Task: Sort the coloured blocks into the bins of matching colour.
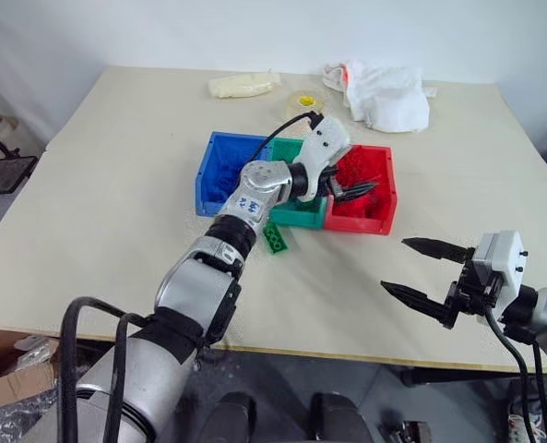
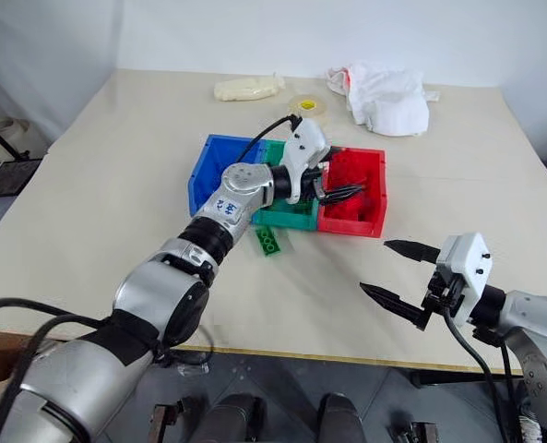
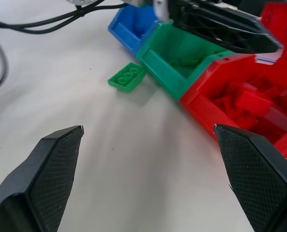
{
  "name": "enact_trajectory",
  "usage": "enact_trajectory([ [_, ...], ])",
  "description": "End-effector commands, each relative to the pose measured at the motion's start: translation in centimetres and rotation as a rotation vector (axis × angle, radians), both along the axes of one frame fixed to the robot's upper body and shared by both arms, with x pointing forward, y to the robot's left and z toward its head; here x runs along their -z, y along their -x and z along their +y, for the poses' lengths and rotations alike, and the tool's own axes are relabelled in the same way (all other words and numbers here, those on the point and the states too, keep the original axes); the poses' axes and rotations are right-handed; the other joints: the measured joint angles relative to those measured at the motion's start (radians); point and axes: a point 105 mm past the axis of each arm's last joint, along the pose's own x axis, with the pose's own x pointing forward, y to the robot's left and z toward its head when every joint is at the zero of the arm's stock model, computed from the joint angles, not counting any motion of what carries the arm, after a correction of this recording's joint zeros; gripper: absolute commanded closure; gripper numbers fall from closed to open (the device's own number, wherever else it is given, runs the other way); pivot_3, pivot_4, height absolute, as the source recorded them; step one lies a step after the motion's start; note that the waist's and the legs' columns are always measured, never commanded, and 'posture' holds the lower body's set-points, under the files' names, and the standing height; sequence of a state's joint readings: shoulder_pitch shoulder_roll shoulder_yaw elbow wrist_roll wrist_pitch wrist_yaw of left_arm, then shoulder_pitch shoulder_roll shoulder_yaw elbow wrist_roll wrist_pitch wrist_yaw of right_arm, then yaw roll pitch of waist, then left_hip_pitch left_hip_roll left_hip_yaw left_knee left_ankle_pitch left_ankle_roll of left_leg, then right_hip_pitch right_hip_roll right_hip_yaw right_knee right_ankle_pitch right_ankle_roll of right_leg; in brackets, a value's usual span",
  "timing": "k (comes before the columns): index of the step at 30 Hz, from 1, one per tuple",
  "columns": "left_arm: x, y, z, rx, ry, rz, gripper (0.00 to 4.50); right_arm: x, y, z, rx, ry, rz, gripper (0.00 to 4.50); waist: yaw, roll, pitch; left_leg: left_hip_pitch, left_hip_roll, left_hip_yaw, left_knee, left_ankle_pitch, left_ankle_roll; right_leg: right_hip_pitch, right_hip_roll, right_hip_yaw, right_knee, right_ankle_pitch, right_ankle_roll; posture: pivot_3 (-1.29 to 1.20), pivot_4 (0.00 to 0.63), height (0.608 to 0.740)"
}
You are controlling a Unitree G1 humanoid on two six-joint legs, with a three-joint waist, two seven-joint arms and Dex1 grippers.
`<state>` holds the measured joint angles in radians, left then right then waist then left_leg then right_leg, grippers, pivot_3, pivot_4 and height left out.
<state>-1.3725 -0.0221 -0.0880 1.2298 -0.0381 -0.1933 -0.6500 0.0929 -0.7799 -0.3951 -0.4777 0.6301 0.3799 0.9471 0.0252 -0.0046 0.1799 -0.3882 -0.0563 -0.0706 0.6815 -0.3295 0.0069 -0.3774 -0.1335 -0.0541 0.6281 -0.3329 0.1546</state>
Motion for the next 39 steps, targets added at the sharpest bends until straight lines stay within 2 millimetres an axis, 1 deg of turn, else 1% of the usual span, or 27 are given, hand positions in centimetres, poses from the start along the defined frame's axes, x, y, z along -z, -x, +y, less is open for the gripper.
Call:
enact_trajectory([
  [1,-1.7,-0.4,-0.3,-0.057,0.028,-0.077,0.02,-1.2,0.7,0.0,0.015,-0.012,-0.051,0.0,-0.001,0.0,0.0,0.0,0.0,0.0,0.0,0.0,0.0,0.0,0.0,0.0,0.0,0.0,0.0,0.0,0.15,0.74],
  [5,-1.8,-0.3,-0.1,-0.034,0.014,-0.098,0.02,-1.2,0.7,-0.1,0.02,-0.008,-0.045,0.0,0.001,0.0,0.0,0.0,0.0,0.001,0.0,0.0,0.0,0.0,0.0,0.0,0.0,0.0,0.0,0.0,0.15,0.74],
  [10,-1.6,0.3,2.0,0.068,-0.005,-0.122,0.02,-1.4,0.2,0.2,-0.007,-0.003,-0.046,0.0,-0.001,0.0,0.0,0.0,0.0,0.001,0.0,0.0,0.0,0.0,0.0,0.0,0.0,0.0,0.0,0.0,0.15,0.74],
  [11,-1.4,0.4,2.6,0.089,-0.012,-0.129,0.02,-1.5,0.0,0.2,-0.015,-0.001,-0.046,0.0,-0.001,0.0,0.0,0.0,0.0,0.001,0.0,0.0,0.0,0.0,0.0,0.001,0.0,0.0,0.0,0.0,0.15,0.74],
  [16,0.6,1.0,8.2,0.131,-0.07,-0.132,0.02,-1.5,-1.2,0.5,-0.07,0.008,-0.032,0.0,-0.01,0.001,-0.001,0.001,0.001,0.001,0.0,0.0,0.0,0.0,0.0,0.001,0.001,0.0,0.0,0.0,0.15,0.74],
  [19,2.1,2.0,11.6,0.125,-0.099,-0.104,0.02,-1.6,-1.9,0.7,-0.108,0.014,-0.025,0.0,-0.011,0.001,-0.001,0.001,0.001,0.0,0.0,0.0,0.0,-0.001,0.001,0.001,0.001,0.0,0.0,0.0,0.15,0.74],
  [22,3.3,3.8,15.0,0.105,-0.122,-0.062,0.02,-1.7,-2.6,0.8,-0.144,0.021,-0.017,0.0,-0.013,0.001,-0.001,0.001,0.001,-0.001,0.001,0.0,0.0,-0.001,0.0,0.002,0.001,0.0,0.0,0.0,0.15,0.74],
  [25,4.5,6.1,18.2,0.072,-0.131,-0.005,0.02,-1.3,-3.0,0.9,-0.177,0.039,0.003,0.0,-0.01,0.001,-0.001,0.001,0.005,-0.002,0.0,0.0,0.0,-0.001,0.0,0.002,0.001,0.0,0.0,0.0,0.15,0.74],
  [27,5.4,7.8,20.2,0.045,-0.149,0.047,0.02,-1.3,-3.1,0.8,-0.191,0.04,0.012,0.0,-0.011,0.001,-0.001,0.001,0.005,-0.002,0.0,0.0,0.0,-0.001,-0.001,0.002,0.001,0.0,0.0,0.0,0.15,0.74],
  [30,6.9,10.9,23.1,0.001,-0.165,0.128,0.02,-1.1,-3.1,0.7,-0.215,0.05,0.036,0.0,-0.012,0.002,-0.001,0.001,0.006,-0.002,0.0,0.0,0.0,0.0,-0.001,0.003,0.001,0.0,0.0,0.0,0.15,0.74],
  [33,8.9,13.4,25.5,-0.056,-0.191,0.203,0.02,-0.6,-3.0,0.5,-0.239,0.075,0.062,0.0,-0.011,0.002,-0.001,0.001,0.006,-0.002,0.0,0.0,0.0,0.0,-0.001,0.004,0.0,0.0,-0.001,0.0,0.15,0.74],
  [35,9.9,14.7,26.8,-0.091,-0.208,0.239,0.02,-0.5,-2.9,0.5,-0.252,0.085,0.076,0.0,-0.009,0.002,-0.001,0.001,0.007,-0.002,0.0,0.0,0.0,0.0,-0.001,0.005,0.0,0.0,-0.001,0.0,0.15,0.74],
  [37,10.1,15.4,27.6,-0.129,-0.21,0.248,0.02,-0.4,-2.8,0.3,-0.258,0.096,0.085,0.0,-0.004,0.002,-0.001,0.001,0.007,-0.002,0.0,0.0,0.0,0.0,-0.001,0.005,-0.001,0.0,-0.002,0.0,0.15,0.74],
  [39,10.1,15.5,28.4,-0.179,-0.212,0.239,0.02,-0.2,-2.7,0.0,-0.263,0.111,0.095,0.0,0.001,0.002,-0.001,0.001,0.007,-0.002,0.0,0.0,0.0,0.001,-0.002,0.005,-0.002,0.0,-0.002,0.0,0.15,0.74],
])
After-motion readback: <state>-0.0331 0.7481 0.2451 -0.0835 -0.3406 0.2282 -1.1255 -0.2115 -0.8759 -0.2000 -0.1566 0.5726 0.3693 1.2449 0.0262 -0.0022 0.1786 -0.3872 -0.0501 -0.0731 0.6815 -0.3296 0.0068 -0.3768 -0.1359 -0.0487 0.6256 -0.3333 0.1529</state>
